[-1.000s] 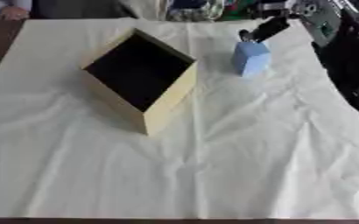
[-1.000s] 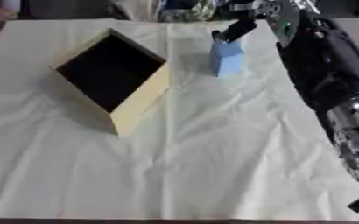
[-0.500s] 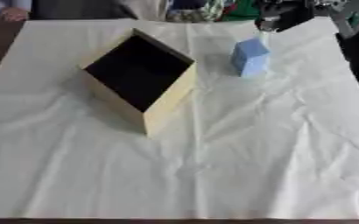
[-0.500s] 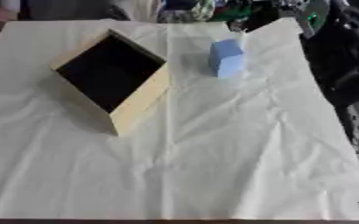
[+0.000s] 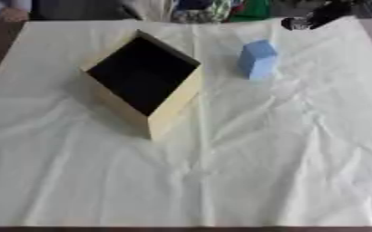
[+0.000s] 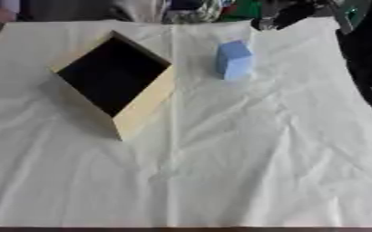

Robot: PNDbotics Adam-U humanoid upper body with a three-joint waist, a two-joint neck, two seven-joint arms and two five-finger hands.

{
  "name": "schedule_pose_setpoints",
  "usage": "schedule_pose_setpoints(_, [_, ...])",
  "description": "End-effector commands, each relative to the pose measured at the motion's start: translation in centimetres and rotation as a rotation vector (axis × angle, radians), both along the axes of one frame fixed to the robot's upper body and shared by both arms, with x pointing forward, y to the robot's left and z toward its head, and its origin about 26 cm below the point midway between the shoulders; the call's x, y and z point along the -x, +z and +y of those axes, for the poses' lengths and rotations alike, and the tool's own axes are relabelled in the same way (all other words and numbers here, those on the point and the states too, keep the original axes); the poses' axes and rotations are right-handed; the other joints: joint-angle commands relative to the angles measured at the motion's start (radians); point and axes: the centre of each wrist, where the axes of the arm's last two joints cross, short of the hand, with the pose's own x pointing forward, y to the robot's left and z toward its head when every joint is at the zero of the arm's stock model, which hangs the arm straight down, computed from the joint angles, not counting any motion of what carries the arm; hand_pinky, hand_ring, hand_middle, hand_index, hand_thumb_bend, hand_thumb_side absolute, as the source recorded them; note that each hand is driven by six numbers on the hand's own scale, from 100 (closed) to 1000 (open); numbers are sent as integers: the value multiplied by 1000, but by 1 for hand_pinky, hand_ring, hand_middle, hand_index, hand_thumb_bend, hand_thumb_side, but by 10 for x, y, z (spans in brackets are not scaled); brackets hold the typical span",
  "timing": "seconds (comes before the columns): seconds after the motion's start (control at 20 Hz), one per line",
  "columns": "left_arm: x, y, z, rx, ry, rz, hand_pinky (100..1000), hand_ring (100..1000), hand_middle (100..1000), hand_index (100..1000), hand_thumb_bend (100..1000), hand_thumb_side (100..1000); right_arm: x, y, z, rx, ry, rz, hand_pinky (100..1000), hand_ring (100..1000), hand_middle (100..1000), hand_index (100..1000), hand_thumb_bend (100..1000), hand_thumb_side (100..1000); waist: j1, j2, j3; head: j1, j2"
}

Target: Pick up objects on the table and place them in the box.

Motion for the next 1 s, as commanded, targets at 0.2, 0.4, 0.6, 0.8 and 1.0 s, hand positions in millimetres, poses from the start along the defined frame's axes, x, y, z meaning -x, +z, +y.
schedule_pose_setpoints(0.2, [2, 13, 0, -45, -8, -28, 686, 597, 625, 750, 278, 102, 1, 17, 1, 103, 66, 18, 981, 981, 1000, 1000, 310, 657, -9, -29, 4, -4, -5])
schedule_pose_setpoints(0.4, [1, 13, 0, -46, -9, -28, 686, 597, 625, 750, 272, 100, 0, 14, 2, 119, 71, 16, 979, 979, 1000, 1000, 348, 574, -11, -25, 8, -3, -9])
schedule_pose_setpoints(0.6, [1, 13, -1, -47, -10, -28, 686, 596, 624, 749, 268, 100, -2, 6, 3, 128, 82, 40, 976, 980, 1000, 1000, 349, 476, -13, -20, 13, -3, -14])
schedule_pose_setpoints(0.8, [1, 13, 0, -47, -10, -27, 685, 596, 623, 748, 264, 100, -3, -1, 4, 158, 90, 87, 976, 983, 1000, 1000, 369, 484, -13, -14, 15, -3, -16])
schedule_pose_setpoints(1.0, [1, 14, -1, -46, -14, -27, 685, 595, 623, 747, 259, 100, -5, -7, 5, 171, 108, 114, 973, 981, 1000, 1000, 373, 506, -13, -9, 15, -5, -18])
